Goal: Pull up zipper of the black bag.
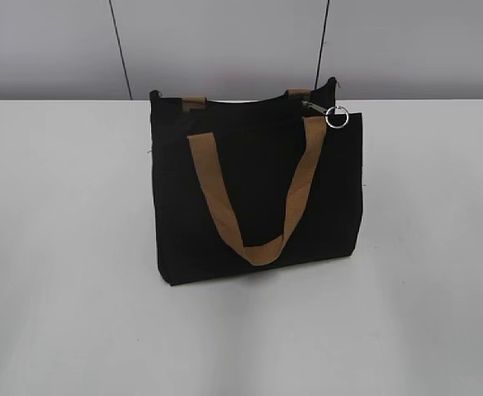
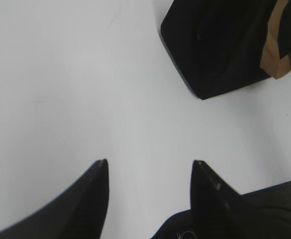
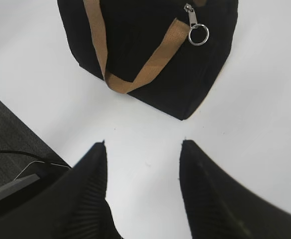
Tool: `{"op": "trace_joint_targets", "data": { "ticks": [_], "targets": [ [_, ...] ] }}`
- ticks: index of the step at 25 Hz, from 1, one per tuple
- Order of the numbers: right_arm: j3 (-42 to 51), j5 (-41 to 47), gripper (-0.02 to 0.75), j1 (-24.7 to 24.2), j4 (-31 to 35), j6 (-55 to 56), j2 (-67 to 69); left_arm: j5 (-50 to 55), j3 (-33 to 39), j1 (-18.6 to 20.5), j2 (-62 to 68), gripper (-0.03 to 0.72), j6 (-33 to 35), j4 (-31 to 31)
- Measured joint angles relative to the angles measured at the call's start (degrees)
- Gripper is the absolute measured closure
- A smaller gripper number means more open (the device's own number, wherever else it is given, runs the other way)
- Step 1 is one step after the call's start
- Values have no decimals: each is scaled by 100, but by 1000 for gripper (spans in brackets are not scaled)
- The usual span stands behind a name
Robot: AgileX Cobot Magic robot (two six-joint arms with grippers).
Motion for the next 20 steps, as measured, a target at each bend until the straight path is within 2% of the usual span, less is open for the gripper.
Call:
{"op": "trace_joint_targets", "data": {
  "ticks": [3,9,14,20],
  "targets": [
    [350,-20,365,0,-20,66,-471,350,0,0,-376,291,0,0],
    [1808,-58,365,0,-159,405,-1940,838,0,0,-906,291,0,0],
    [2723,-58,365,0,-777,1223,-3400,996,0,0,-1286,291,0,0],
    [2967,209,365,0,-1482,2089,-4989,1121,0,0,-1803,291,284,0]
  ]
}}
